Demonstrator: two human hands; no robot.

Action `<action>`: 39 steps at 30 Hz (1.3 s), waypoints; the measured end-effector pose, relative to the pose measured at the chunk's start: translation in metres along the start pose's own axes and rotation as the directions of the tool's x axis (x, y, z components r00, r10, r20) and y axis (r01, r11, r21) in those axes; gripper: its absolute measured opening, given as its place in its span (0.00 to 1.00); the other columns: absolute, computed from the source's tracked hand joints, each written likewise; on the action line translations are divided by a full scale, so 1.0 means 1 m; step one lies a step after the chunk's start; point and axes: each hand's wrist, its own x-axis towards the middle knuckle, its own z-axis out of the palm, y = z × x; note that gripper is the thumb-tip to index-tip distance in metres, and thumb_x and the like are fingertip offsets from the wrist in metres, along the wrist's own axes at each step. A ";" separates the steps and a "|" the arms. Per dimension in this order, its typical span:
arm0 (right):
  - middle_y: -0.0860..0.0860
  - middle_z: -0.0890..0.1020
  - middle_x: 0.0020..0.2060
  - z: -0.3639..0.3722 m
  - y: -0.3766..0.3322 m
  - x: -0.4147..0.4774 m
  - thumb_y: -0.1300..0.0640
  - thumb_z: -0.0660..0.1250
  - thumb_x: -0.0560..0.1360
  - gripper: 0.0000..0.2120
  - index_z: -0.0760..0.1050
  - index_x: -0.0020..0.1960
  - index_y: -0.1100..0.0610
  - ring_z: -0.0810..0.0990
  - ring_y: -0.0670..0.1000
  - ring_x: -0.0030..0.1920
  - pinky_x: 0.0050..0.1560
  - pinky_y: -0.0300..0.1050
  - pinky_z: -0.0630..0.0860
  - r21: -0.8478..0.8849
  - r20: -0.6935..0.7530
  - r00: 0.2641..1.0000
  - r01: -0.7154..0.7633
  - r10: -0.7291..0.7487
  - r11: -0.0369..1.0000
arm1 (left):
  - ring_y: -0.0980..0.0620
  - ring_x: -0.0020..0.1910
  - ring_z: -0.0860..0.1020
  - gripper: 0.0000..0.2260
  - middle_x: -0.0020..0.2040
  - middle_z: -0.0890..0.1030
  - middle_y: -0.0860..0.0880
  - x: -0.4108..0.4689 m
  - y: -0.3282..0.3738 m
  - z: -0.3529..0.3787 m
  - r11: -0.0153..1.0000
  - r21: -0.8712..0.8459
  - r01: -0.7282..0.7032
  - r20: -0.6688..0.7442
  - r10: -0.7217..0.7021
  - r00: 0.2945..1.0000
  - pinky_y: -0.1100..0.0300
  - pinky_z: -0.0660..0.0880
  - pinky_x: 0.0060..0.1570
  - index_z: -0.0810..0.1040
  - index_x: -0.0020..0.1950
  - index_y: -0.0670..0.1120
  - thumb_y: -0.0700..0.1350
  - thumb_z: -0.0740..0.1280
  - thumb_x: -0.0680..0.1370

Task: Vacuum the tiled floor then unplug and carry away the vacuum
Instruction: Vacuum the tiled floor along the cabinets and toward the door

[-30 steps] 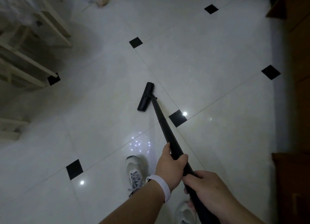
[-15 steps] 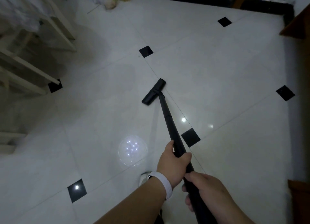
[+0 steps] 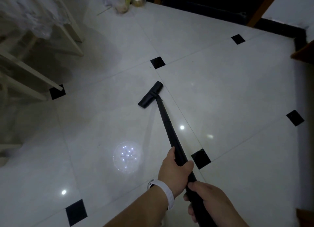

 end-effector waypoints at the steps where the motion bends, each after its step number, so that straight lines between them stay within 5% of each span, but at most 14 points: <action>1: 0.62 0.82 0.30 0.003 -0.005 0.001 0.61 0.67 0.78 0.13 0.80 0.39 0.68 0.75 0.56 0.24 0.27 0.43 0.70 -0.001 -0.002 1.000 0.006 -0.006 1.000 | 0.53 0.55 0.78 0.34 0.62 0.76 0.49 0.004 0.003 -0.003 1.000 -0.001 -0.001 -0.004 0.001 1.000 0.64 0.77 0.55 0.55 0.78 0.50 0.49 0.69 0.77; 4: 0.61 0.82 0.30 0.011 -0.017 0.005 0.61 0.67 0.78 0.11 0.80 0.41 0.69 0.75 0.55 0.24 0.26 0.42 0.71 0.008 -0.006 0.999 0.036 -0.036 0.999 | 0.50 0.61 0.77 0.35 0.67 0.74 0.46 0.014 0.010 -0.010 1.000 0.003 -0.004 -0.013 0.004 1.000 0.56 0.75 0.61 0.56 0.79 0.50 0.50 0.70 0.76; 11: 0.60 0.81 0.29 0.012 -0.042 0.009 0.61 0.67 0.78 0.10 0.79 0.43 0.69 0.75 0.53 0.21 0.21 0.39 0.71 0.054 -0.003 0.997 0.072 -0.072 0.996 | 0.51 0.60 0.77 0.35 0.66 0.74 0.47 0.028 0.029 -0.012 0.999 0.016 -0.032 -0.029 0.032 0.999 0.57 0.75 0.61 0.57 0.78 0.51 0.52 0.70 0.76; 21: 0.58 0.82 0.30 -0.016 -0.088 0.032 0.60 0.67 0.78 0.11 0.80 0.43 0.68 0.76 0.53 0.23 0.24 0.40 0.72 0.111 0.018 0.997 0.071 -0.074 0.991 | 0.55 0.49 0.80 0.30 0.51 0.78 0.54 0.059 0.077 0.013 1.000 -0.003 -0.031 -0.029 0.031 0.999 0.64 0.77 0.48 0.61 0.76 0.50 0.49 0.69 0.77; 26: 0.58 0.82 0.32 -0.061 -0.106 0.045 0.60 0.67 0.77 0.10 0.81 0.45 0.68 0.77 0.52 0.24 0.24 0.40 0.73 0.160 0.023 0.998 0.061 -0.065 0.985 | 0.55 0.49 0.81 0.31 0.54 0.80 0.50 0.080 0.096 0.056 0.998 0.060 -0.028 -0.018 0.030 0.999 0.63 0.77 0.50 0.60 0.77 0.50 0.50 0.69 0.76; 33: 0.59 0.81 0.30 -0.146 -0.104 0.052 0.60 0.68 0.77 0.11 0.79 0.40 0.67 0.75 0.53 0.22 0.25 0.39 0.71 0.269 0.030 0.999 -0.019 0.012 0.963 | 0.56 0.43 0.80 0.30 0.47 0.80 0.50 0.083 0.109 0.139 0.989 0.144 -0.014 0.035 0.009 0.999 0.74 0.72 0.32 0.61 0.75 0.47 0.48 0.69 0.77; 39: 0.59 0.80 0.26 -0.207 -0.093 0.062 0.61 0.67 0.77 0.13 0.78 0.38 0.68 0.75 0.54 0.20 0.24 0.39 0.70 0.342 -0.026 0.998 -0.046 0.059 0.939 | 0.56 0.41 0.80 0.28 0.45 0.78 0.53 0.085 0.115 0.208 0.976 0.216 -0.034 0.121 0.008 0.993 0.73 0.74 0.33 0.62 0.73 0.46 0.46 0.70 0.77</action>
